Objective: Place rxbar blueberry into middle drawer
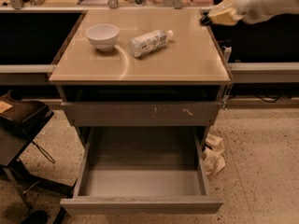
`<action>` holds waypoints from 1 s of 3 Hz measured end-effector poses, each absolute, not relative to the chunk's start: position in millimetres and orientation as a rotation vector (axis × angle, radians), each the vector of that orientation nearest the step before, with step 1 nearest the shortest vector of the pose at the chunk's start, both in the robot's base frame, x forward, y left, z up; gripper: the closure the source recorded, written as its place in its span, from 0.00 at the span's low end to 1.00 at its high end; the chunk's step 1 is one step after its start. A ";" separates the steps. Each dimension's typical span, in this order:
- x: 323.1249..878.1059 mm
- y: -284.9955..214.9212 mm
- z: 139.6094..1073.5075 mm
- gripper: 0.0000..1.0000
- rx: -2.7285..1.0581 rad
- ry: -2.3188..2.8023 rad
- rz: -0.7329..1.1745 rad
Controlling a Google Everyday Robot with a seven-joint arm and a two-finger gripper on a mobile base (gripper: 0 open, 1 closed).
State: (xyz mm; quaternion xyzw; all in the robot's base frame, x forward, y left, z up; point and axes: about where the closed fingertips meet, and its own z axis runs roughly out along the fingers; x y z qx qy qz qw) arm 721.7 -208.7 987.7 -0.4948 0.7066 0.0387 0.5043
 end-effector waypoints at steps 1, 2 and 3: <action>651.0 -195.7 1082.5 1.00 -1.096 1.570 -0.014; 618.3 -178.9 1115.4 1.00 -1.067 1.516 -0.061; 618.3 -178.9 1115.3 1.00 -1.067 1.516 -0.061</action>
Offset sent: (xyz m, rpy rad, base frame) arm -0.0601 0.0076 0.0824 0.0283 -0.1563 -0.0518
